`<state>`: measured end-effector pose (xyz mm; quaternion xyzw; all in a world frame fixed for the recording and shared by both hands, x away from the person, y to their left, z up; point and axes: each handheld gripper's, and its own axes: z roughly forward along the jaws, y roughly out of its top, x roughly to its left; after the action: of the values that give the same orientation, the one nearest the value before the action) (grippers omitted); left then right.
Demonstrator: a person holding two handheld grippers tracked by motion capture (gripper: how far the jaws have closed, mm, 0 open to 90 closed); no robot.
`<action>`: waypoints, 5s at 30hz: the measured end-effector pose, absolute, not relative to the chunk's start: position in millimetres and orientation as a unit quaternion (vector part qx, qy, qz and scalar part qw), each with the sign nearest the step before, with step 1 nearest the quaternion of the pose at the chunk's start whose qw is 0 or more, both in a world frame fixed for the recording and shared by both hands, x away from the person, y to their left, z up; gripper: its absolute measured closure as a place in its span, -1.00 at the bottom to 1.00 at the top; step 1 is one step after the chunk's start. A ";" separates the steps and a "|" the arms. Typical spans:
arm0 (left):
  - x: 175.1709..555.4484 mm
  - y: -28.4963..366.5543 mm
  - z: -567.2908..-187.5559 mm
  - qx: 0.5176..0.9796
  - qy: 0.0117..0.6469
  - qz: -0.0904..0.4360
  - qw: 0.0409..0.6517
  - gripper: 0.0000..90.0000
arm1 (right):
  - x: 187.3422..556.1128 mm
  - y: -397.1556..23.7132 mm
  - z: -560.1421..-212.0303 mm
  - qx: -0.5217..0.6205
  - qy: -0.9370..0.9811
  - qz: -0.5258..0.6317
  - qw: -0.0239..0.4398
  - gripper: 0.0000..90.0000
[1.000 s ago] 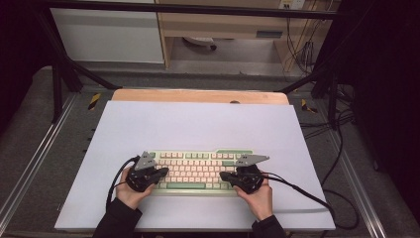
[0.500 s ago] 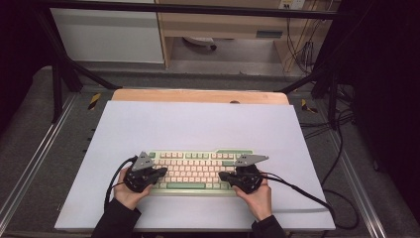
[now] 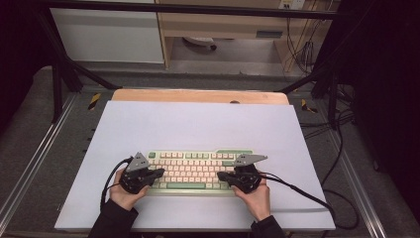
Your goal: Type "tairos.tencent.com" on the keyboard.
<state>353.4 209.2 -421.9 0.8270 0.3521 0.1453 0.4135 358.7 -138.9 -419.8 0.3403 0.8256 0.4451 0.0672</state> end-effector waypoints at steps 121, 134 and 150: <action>381.6 146.2 -427.7 0.841 0.341 0.142 0.397 1.00 | 361.9 -142.5 -417.6 0.330 0.831 0.441 0.077 1.00; 381.2 144.0 -430.6 0.844 0.336 0.143 0.392 1.00 | 361.9 -142.8 -417.4 0.330 0.831 0.441 0.077 1.00; 373.3 151.2 -420.0 0.840 0.329 0.144 0.407 1.00 | 361.2 -143.2 -416.9 0.330 0.831 0.441 0.079 1.00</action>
<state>373.3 151.2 -420.0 0.8396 0.3293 0.1444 0.4072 361.2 -143.2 -416.9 0.3297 0.8309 0.4412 0.0788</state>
